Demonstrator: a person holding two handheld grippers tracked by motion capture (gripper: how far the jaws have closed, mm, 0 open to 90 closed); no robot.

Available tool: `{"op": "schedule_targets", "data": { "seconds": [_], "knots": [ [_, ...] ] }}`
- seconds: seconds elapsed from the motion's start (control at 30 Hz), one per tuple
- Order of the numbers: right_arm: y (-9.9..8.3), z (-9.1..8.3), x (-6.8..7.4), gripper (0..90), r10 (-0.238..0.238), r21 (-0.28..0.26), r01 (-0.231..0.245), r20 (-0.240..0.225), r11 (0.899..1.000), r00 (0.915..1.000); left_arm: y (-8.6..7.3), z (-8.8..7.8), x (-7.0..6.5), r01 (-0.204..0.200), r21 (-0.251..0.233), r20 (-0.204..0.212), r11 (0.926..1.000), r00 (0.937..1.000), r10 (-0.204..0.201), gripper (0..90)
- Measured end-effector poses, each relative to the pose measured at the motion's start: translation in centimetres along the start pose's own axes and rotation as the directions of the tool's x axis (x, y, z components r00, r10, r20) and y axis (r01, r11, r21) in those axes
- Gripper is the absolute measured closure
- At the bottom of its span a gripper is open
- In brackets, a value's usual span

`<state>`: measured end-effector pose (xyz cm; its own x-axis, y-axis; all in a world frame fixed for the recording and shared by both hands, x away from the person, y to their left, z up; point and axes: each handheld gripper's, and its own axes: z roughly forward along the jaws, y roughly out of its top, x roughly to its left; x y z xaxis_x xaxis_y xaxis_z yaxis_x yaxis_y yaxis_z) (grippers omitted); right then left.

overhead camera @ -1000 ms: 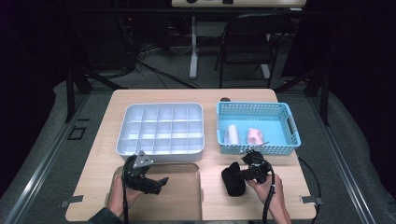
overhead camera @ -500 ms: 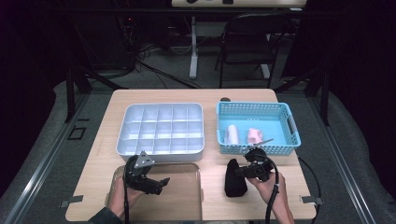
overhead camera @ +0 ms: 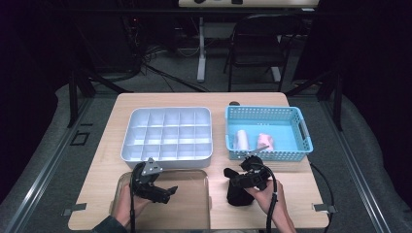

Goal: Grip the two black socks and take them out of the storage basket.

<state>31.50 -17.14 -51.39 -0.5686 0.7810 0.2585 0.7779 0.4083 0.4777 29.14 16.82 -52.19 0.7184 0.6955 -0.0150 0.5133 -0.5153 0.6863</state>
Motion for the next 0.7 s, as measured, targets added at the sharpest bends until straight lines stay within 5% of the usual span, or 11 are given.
{"op": "schedule_targets", "data": {
  "seconds": [0.3,0.47,0.7],
  "knots": [
    [0.6,2.0,1.5,77.3,-0.071,0.034,0.072,-0.023,0.997,0.9972,0.0,0.1,-0.1,-0.003,0.007,0.005,1.0,1.0,0.003,0.2],
    [0.6,2.8,2.0,69.8,-0.103,0.063,0.11,-0.109,0.992,0.9887,0.0,0.1,-0.1,-0.005,0.007,0.005,1.0,1.0,0.005,0.2],
    [0.2,0.4,0.4,62.1,-0.055,-0.03,0.051,-0.118,0.998,0.9915,0.0,0.0,0.0,-0.011,0.013,0.003,0.9999,0.9999,0.011,0.3]
  ]
}}
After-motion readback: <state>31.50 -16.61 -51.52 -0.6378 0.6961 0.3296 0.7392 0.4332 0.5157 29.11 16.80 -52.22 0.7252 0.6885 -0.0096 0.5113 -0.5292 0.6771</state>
